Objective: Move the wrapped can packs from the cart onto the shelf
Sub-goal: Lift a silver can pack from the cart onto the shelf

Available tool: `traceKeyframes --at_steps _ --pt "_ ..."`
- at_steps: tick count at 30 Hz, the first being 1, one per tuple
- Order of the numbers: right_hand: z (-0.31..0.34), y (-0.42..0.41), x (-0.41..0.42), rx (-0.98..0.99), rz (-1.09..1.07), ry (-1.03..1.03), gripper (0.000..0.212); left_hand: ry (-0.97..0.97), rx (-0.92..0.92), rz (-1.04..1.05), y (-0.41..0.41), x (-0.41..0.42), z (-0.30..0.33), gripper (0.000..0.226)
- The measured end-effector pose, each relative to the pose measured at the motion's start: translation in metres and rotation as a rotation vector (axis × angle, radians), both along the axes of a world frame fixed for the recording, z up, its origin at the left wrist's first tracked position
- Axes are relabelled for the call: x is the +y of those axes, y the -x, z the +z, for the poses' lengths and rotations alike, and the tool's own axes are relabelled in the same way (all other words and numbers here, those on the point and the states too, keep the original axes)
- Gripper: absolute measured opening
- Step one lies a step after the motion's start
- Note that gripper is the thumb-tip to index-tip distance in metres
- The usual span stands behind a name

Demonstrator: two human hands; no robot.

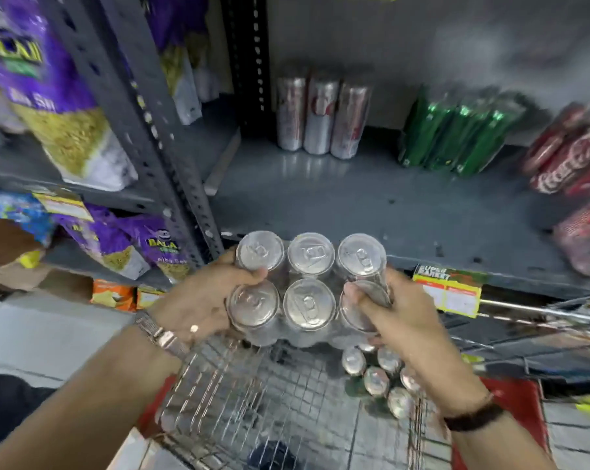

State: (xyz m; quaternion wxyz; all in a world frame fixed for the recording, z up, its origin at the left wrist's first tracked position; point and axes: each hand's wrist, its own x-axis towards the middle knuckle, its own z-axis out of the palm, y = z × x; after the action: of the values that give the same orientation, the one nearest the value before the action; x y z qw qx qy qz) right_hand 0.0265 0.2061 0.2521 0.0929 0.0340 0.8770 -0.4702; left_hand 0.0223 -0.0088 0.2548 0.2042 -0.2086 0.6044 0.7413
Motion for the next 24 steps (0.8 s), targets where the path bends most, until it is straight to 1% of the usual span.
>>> traceKeyframes --at_steps 2,4,6,8,9,11,13,16,18,21,23,24 --pt "0.029 0.012 0.001 0.043 -0.005 -0.002 0.036 -0.010 0.050 -0.010 0.011 0.000 0.028 0.019" --pt "0.055 0.030 0.000 0.084 -0.013 0.009 0.034 -0.020 0.099 -0.072 0.026 -0.002 0.055 0.017" --pt "0.075 0.056 -0.002 0.076 -0.025 0.070 0.026 0.005 0.119 -0.128 0.047 -0.006 0.076 0.016" --pt "0.088 0.087 -0.007 0.061 -0.028 0.116 0.017 0.013 0.085 -0.111 0.072 -0.008 0.088 0.017" --pt "0.091 0.103 -0.011 0.057 -0.024 0.131 0.017 0.029 0.049 -0.099 0.085 -0.009 0.092 0.015" --pt "0.092 0.135 -0.018 0.043 -0.021 0.140 0.021 0.062 -0.024 -0.067 0.111 -0.011 0.093 0.018" --pt "0.088 0.163 -0.025 0.014 -0.008 0.139 0.022 0.049 -0.069 -0.023 0.135 -0.015 0.090 0.023" --pt "0.075 0.194 -0.034 -0.058 0.014 0.158 0.025 0.052 -0.111 0.002 0.163 -0.020 0.081 0.022" --pt "0.066 0.207 -0.038 -0.087 -0.003 0.149 0.033 0.073 -0.117 0.004 0.177 -0.024 0.075 0.025" --pt "0.060 0.221 -0.040 -0.084 -0.018 0.110 0.041 0.081 -0.127 -0.038 0.185 -0.024 0.072 0.008" --pt "0.059 0.220 -0.040 -0.101 0.006 0.114 0.043 0.120 -0.111 -0.026 0.181 -0.022 0.070 0.015" --pt "0.059 0.218 -0.038 -0.096 0.014 0.134 0.043 0.137 -0.065 -0.011 0.176 -0.019 0.070 0.016"
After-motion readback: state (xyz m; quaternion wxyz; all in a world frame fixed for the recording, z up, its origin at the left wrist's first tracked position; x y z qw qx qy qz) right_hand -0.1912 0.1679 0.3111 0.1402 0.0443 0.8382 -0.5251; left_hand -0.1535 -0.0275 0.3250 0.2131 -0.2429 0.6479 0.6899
